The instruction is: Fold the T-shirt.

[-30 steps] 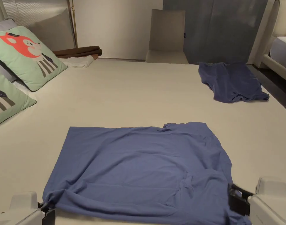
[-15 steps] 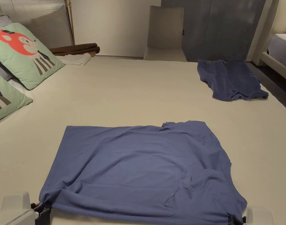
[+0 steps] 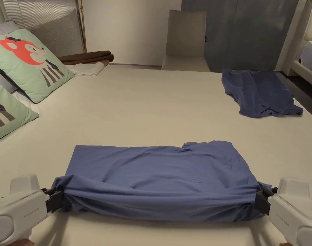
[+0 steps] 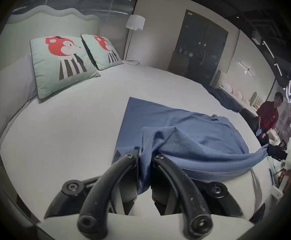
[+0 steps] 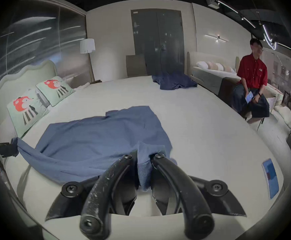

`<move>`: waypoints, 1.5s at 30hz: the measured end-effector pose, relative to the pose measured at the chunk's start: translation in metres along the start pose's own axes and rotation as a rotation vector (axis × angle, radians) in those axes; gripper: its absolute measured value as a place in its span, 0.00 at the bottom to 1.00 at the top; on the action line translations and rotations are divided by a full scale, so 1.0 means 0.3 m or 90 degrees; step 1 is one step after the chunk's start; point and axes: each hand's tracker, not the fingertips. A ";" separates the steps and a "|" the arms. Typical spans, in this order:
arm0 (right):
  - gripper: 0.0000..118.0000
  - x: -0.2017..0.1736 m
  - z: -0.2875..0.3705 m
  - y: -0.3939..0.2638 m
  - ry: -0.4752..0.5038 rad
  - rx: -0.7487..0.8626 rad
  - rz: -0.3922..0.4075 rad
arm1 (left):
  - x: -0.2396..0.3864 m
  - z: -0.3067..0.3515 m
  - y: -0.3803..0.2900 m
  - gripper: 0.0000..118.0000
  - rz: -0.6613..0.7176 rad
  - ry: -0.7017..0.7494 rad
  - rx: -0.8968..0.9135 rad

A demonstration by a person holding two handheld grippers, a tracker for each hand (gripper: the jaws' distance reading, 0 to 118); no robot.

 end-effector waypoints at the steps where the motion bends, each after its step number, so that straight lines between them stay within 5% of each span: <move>1: 0.07 -0.007 -0.037 0.019 -0.003 -0.003 0.003 | 0.003 -0.032 0.019 0.07 -0.002 0.003 -0.003; 17: 0.09 -0.007 -0.531 0.004 -0.018 -0.159 -0.001 | -0.039 -0.445 0.002 0.09 0.011 0.064 -0.121; 19: 0.25 -0.007 -0.509 0.015 -0.017 -0.152 -0.007 | -0.040 -0.439 0.007 0.16 0.006 0.065 -0.114; 21: 0.68 -0.009 -0.485 0.039 -0.013 -0.152 0.001 | -0.034 -0.421 0.021 0.46 0.000 0.063 -0.113; 23: 0.86 -0.016 -0.436 0.066 -0.009 -0.133 0.016 | -0.017 -0.382 0.039 0.79 -0.001 0.068 -0.083; 25: 0.87 -0.021 -0.357 0.104 0.009 -0.082 0.019 | 0.017 -0.317 0.066 0.90 -0.008 0.044 -0.030; 35: 0.92 -0.106 0.122 0.184 0.041 0.123 0.057 | 0.258 0.085 0.106 0.90 -0.120 -0.011 0.224; 39: 0.80 -0.161 0.254 0.133 0.023 0.193 0.075 | 0.320 0.178 0.047 0.78 -0.139 -0.017 0.302; 40: 0.69 -0.174 0.276 0.119 0.025 0.198 0.081 | 0.331 0.192 0.031 0.68 -0.143 -0.018 0.306; 43: 0.02 -0.206 0.314 0.078 0.023 0.227 0.094 | 0.364 0.218 -0.011 0.02 -0.158 -0.027 0.319; 45: 0.00 -0.225 0.321 0.060 0.015 0.233 0.097 | 0.381 0.216 -0.025 0.00 -0.169 -0.024 0.317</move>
